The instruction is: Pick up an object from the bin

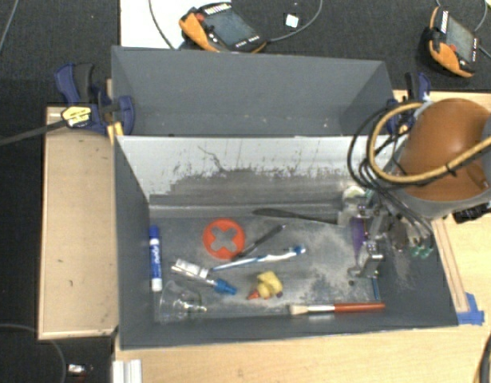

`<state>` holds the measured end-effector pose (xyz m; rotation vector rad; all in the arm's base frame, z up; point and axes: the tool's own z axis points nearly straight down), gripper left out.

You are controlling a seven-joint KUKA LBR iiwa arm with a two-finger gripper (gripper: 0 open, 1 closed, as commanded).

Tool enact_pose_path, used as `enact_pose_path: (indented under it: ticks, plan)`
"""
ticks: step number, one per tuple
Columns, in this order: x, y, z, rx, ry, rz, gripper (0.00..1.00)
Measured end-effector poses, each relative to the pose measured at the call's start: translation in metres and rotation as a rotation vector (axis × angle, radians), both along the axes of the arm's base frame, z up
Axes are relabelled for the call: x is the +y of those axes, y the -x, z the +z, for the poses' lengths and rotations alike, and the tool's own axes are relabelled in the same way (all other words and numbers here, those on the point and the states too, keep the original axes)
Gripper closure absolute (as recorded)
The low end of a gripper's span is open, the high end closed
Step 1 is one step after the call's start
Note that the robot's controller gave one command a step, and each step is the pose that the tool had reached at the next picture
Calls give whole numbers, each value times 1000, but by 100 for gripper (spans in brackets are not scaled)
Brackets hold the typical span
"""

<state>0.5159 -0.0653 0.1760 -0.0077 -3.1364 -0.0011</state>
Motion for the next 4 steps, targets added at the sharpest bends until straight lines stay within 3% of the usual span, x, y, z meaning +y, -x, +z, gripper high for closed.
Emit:
enact_pose_path:
  ticks: [1,2,3,4]
  plan:
    - [0,-2,4,-8,1,4,0]
    - [55,-59,-90,-15,1,384,0]
    - [93,-75,-38,-18,1,185,0]
    - [100,-26,-77,-3,-3,413,0]
